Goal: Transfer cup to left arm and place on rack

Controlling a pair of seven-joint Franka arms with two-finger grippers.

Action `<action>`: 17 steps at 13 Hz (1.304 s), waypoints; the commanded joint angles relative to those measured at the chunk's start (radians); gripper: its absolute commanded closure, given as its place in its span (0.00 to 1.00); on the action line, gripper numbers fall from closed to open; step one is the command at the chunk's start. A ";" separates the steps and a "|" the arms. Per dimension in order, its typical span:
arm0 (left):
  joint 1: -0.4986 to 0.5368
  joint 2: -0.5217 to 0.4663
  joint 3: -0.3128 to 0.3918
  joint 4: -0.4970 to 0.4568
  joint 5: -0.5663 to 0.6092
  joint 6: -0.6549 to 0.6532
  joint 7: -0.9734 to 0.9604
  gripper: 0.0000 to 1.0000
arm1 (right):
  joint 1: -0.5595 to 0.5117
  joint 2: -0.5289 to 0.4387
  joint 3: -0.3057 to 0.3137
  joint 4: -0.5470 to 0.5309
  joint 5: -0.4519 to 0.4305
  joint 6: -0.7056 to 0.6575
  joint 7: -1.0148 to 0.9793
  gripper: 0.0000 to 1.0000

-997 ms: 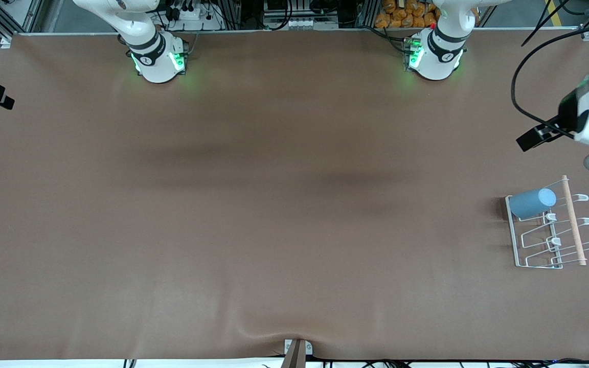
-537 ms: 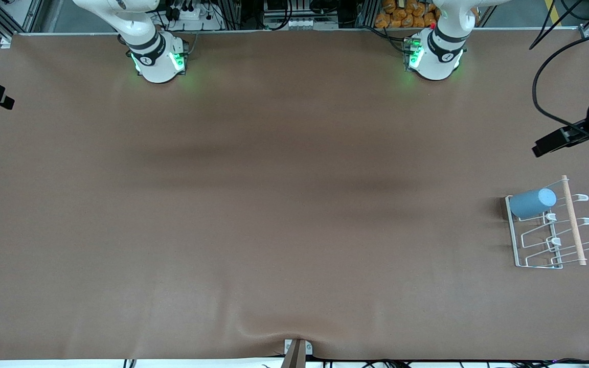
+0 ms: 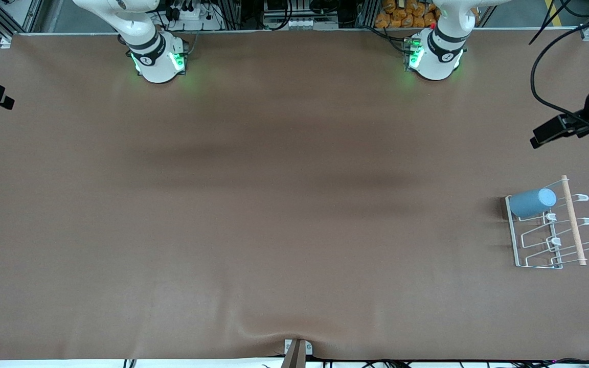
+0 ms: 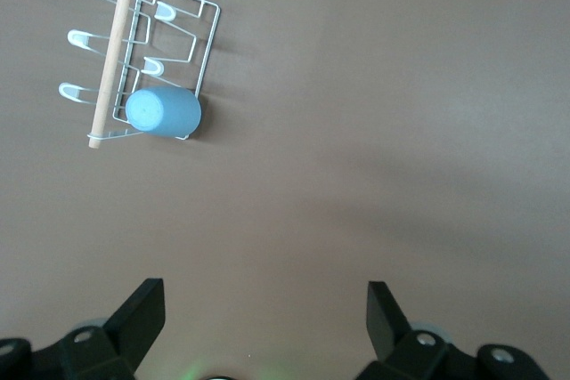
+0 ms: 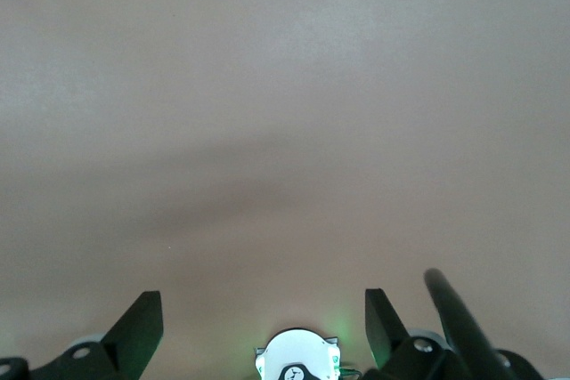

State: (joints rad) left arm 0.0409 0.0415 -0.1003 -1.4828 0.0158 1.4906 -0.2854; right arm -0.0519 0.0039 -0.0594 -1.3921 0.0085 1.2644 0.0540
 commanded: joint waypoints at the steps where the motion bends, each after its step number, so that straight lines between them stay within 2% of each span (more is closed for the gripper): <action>1: -0.065 -0.060 0.068 -0.065 -0.017 0.031 0.011 0.00 | 0.001 -0.002 -0.002 0.010 0.005 -0.004 0.003 0.00; 4: -0.105 -0.052 0.100 -0.060 -0.014 0.048 0.003 0.00 | 0.001 -0.002 -0.002 0.010 0.005 -0.004 0.003 0.00; 8: -0.108 -0.037 0.111 -0.051 -0.019 0.054 0.002 0.00 | 0.003 -0.002 -0.002 0.010 0.005 -0.004 0.003 0.00; 11: -0.108 -0.034 0.149 -0.045 -0.071 0.057 0.023 0.00 | 0.001 -0.002 -0.002 0.010 0.005 -0.004 0.003 0.00; 17: -0.108 -0.035 0.163 -0.034 -0.086 0.074 0.058 0.00 | 0.003 -0.002 -0.002 0.010 0.005 -0.004 0.003 0.00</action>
State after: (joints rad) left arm -0.0563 0.0141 0.0418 -1.5239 -0.0659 1.5504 -0.2690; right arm -0.0519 0.0039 -0.0594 -1.3921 0.0085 1.2644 0.0540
